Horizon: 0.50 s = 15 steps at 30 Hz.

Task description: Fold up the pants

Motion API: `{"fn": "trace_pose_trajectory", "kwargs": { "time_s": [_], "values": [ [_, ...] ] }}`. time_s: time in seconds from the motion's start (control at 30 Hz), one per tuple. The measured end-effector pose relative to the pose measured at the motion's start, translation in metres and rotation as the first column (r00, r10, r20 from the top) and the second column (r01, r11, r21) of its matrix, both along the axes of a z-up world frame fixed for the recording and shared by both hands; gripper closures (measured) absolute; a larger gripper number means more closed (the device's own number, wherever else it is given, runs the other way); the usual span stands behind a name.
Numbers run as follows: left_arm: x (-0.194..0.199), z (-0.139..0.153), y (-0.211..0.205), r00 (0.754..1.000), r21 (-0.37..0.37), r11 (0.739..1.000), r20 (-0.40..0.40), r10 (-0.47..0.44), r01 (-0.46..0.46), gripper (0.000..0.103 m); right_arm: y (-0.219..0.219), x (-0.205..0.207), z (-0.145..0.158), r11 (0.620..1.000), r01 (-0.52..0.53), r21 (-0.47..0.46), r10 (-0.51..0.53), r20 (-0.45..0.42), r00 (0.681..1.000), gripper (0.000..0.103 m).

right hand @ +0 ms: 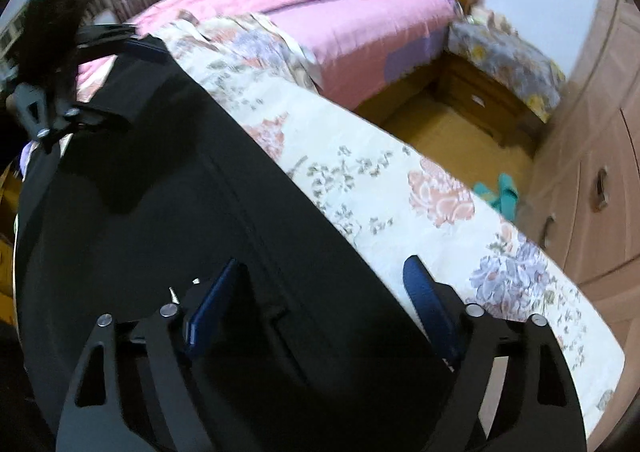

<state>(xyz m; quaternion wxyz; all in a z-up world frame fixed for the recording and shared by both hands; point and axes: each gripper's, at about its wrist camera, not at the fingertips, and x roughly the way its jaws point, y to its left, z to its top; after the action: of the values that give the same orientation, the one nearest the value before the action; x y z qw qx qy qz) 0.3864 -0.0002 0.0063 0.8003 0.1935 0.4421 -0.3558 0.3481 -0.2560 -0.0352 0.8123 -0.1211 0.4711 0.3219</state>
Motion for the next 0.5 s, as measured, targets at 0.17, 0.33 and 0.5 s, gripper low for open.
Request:
{"fn": "trace_pose_trajectory", "kwargs": {
  "time_s": [0.17,0.33,0.5],
  "values": [
    [0.006,-0.008,-0.011,0.988,-0.012,0.989,-0.052,-0.148,0.148,0.016,0.003,-0.014,0.009,0.999,-0.054,0.001,0.054,0.033,0.998,0.074],
    [0.011,-0.01,-0.021,0.977,-0.017,0.978,-0.053,-0.208,0.207,0.016,0.015,-0.053,0.036,0.995,-0.047,-0.084,0.065,0.227,0.972,0.093],
    [0.021,-0.018,-0.026,0.964,0.001,0.968,-0.083,-0.251,0.252,0.016,0.025,-0.101,0.064,0.992,-0.044,-0.115,0.082,0.348,0.934,0.093]
  ]
}}
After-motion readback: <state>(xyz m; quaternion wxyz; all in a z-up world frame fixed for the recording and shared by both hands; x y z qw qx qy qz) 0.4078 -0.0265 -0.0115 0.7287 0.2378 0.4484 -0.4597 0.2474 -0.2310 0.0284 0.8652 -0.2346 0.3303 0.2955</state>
